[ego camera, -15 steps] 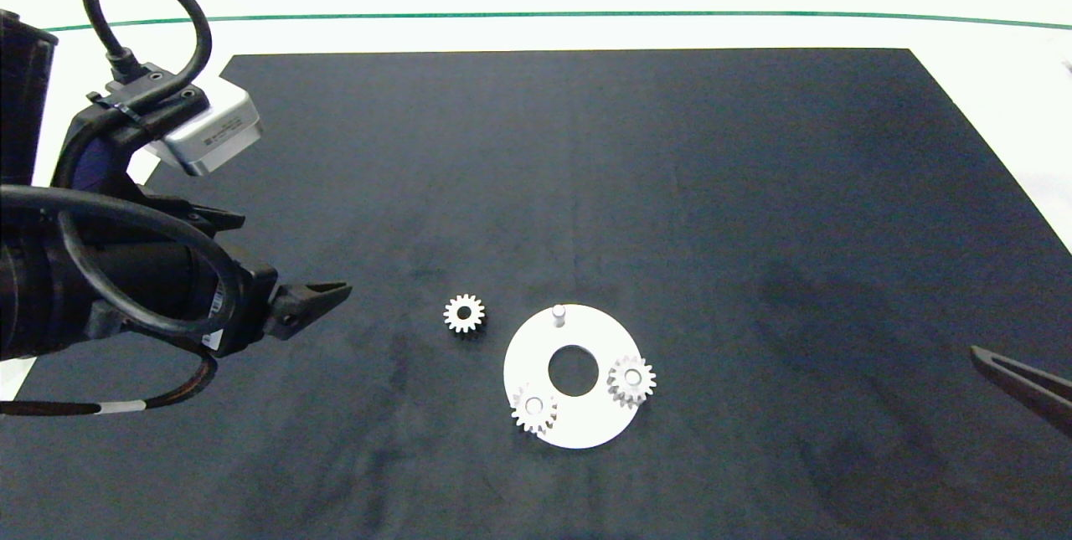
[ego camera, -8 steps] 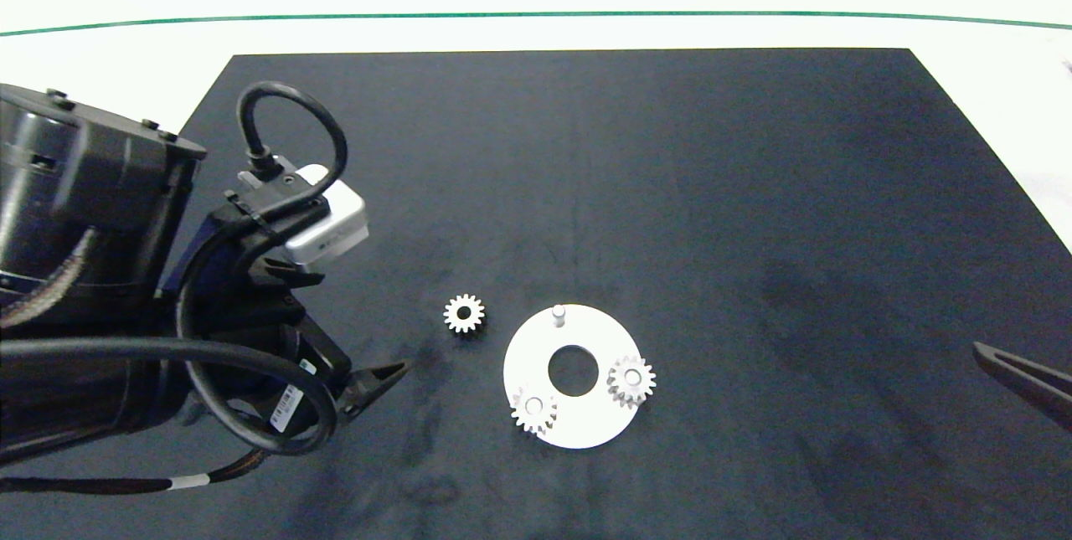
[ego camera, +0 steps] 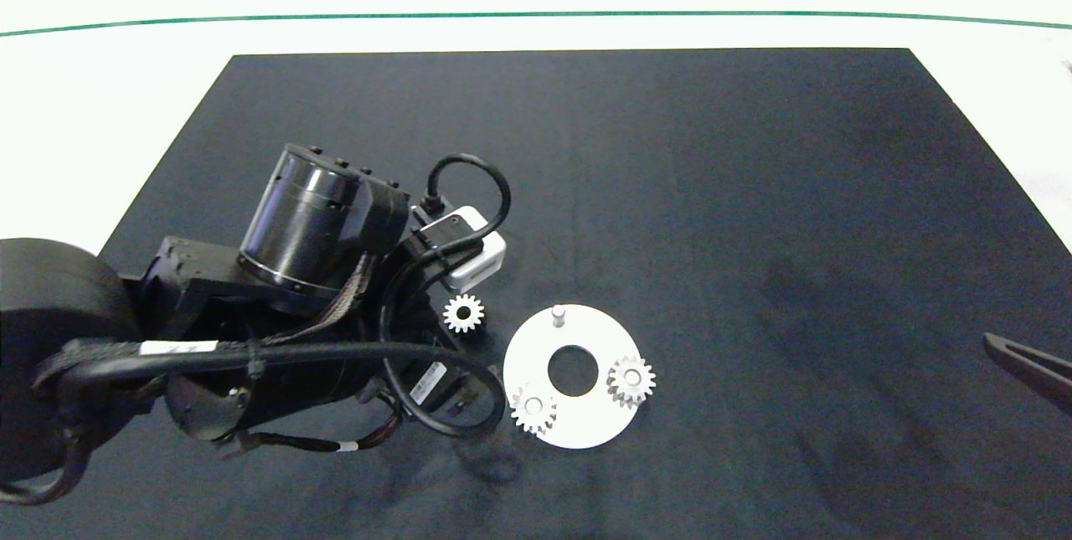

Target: Install three planetary gears onto the carrier pins

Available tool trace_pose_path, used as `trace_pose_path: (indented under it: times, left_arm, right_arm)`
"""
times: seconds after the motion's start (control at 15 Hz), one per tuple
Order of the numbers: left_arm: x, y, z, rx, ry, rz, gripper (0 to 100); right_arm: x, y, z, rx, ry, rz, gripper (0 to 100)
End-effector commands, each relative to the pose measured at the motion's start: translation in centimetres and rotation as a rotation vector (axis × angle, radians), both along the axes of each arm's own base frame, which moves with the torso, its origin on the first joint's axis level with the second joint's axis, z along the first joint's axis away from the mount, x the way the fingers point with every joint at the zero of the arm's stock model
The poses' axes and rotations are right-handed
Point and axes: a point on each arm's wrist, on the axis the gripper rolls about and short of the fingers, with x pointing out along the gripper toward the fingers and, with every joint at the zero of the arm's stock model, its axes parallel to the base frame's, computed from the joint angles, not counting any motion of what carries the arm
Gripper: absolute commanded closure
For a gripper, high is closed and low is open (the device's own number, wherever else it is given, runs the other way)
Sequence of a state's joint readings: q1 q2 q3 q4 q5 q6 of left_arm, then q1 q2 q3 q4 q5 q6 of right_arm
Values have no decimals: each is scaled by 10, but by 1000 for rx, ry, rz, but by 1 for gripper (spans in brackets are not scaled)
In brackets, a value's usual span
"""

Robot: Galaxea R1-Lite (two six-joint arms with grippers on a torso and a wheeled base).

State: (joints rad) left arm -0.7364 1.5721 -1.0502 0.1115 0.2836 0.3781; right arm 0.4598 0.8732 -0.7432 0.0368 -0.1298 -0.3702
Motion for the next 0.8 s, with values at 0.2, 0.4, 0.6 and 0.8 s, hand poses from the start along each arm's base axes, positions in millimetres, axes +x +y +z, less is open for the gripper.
trace_pose_path:
  times: [0.2, 0.4, 0.6, 0.8]
  left_arm:
    - [29, -14, 16, -28, 77, -23, 0]
    - [38, -3, 19, -73, 113, 12, 0]
    - [51, 6, 12, -99, 152, 47, 0]
    - [53, 10, 10, -101, 161, 59, 0]
  right_arm:
    - [1, 1, -2, -7, 8, 0, 0]
    - [1, 1, -2, -8, 7, -1, 0]
    - [0, 0, -2, -7, 4, 1, 0]
    - [0, 0, -1, -6, 3, 1, 0]
